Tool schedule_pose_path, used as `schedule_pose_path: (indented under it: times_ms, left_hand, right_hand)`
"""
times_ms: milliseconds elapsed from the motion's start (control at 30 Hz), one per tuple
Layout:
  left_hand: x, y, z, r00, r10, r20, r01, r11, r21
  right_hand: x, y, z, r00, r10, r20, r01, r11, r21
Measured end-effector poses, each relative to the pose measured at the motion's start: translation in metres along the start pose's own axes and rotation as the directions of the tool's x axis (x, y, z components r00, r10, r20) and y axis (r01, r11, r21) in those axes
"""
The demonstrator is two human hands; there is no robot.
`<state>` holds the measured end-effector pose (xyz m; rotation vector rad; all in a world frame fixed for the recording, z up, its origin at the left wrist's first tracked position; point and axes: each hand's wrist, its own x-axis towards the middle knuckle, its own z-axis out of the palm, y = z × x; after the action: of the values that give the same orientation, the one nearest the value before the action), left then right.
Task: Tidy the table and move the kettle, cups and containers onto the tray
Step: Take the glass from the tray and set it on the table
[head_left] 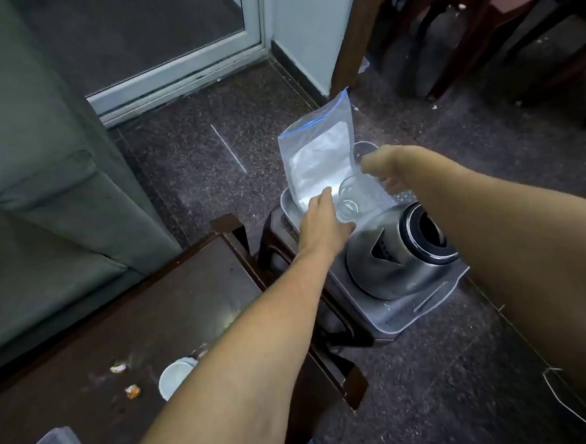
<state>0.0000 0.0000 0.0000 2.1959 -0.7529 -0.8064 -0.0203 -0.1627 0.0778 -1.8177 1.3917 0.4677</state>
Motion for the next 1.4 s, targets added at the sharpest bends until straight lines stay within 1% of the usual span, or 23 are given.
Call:
schedule_pose_path:
  times_ms: [33, 100, 233, 433, 500, 633, 733, 800, 833, 900, 933, 1000, 1100, 1233, 1333, 1400]
  left_hand:
    - [0.003, 0.0, 0.002, 1.0, -0.007, 0.003, 0.007, 1.0, -0.003]
    - [0.01, -0.005, 0.009, 1.0, -0.029, -0.003, 0.029, 0.999, -0.014]
    - [0.022, -0.01, 0.022, 0.997, -0.064, -0.039, 0.061, 0.994, -0.092]
    - [0.028, -0.009, 0.032, 0.996, -0.035, -0.08, 0.02, 0.983, -0.181]
    - [0.028, -0.01, 0.033, 0.996, -0.034, -0.085, 0.016, 0.979, -0.205]
    - [0.025, -0.007, 0.025, 0.994, -0.014, -0.106, -0.012, 0.971, -0.238]
    - [0.018, -0.003, 0.008, 0.992, 0.023, -0.126, -0.053, 0.969, -0.241]
    - [0.014, -0.001, -0.011, 0.986, 0.069, -0.154, -0.103, 0.97, -0.222]
    - [0.011, -0.001, -0.022, 0.981, 0.096, -0.166, -0.129, 0.971, -0.2]
    - [0.005, 0.0, -0.049, 0.972, 0.146, -0.182, -0.174, 0.974, -0.145]
    - [0.0, 0.0, -0.062, 0.968, 0.167, -0.188, -0.191, 0.975, -0.117]
    - [-0.012, -0.004, -0.088, 0.956, 0.208, -0.206, -0.227, 0.971, -0.072]
    - [-0.041, -0.012, -0.127, 0.928, 0.271, -0.257, -0.295, 0.954, -0.057]
    - [-0.088, -0.034, -0.177, 0.904, 0.298, -0.307, -0.302, 0.953, 0.034]
    - [-0.132, -0.067, -0.209, 0.901, 0.288, -0.325, -0.271, 0.958, 0.097]
    - [-0.166, -0.095, -0.225, 0.915, 0.254, -0.315, -0.245, 0.967, 0.066]
  right_hand:
    - [0.005, 0.002, 0.001, 0.998, 0.039, 0.041, -0.04, 0.999, 0.029]
    - [0.013, 0.003, 0.002, 0.99, 0.104, 0.094, -0.106, 0.994, 0.018]
    - [0.029, 0.006, -0.002, 0.971, 0.132, 0.201, -0.152, 0.985, 0.085]
    - [0.042, 0.023, -0.004, 0.941, 0.094, 0.324, -0.184, 0.948, 0.26]
    - [0.041, 0.027, -0.007, 0.932, 0.07, 0.356, -0.182, 0.939, 0.293]
    - [0.029, 0.025, -0.017, 0.929, 0.015, 0.369, -0.146, 0.933, 0.328]
    - [0.013, 0.021, -0.023, 0.925, -0.086, 0.369, -0.051, 0.937, 0.345]
    - [-0.003, 0.018, -0.025, 0.907, -0.202, 0.37, 0.078, 0.942, 0.325]
    - [-0.012, 0.017, -0.025, 0.886, -0.273, 0.375, 0.157, 0.937, 0.311]
    - [-0.031, 0.015, -0.026, 0.834, -0.405, 0.374, 0.294, 0.901, 0.319]
    - [-0.041, 0.013, -0.024, 0.814, -0.451, 0.365, 0.34, 0.88, 0.331]
    - [-0.061, 0.005, -0.018, 0.779, -0.528, 0.34, 0.429, 0.843, 0.325]
    - [-0.093, -0.014, 0.0, 0.745, -0.609, 0.273, 0.562, 0.793, 0.237]
    - [-0.143, -0.041, 0.039, 0.681, -0.711, 0.177, 0.693, 0.703, 0.159]
    - [-0.181, -0.053, 0.085, 0.645, -0.745, 0.173, 0.723, 0.667, 0.179]
    - [-0.205, -0.055, 0.122, 0.632, -0.749, 0.196, 0.721, 0.662, 0.204]
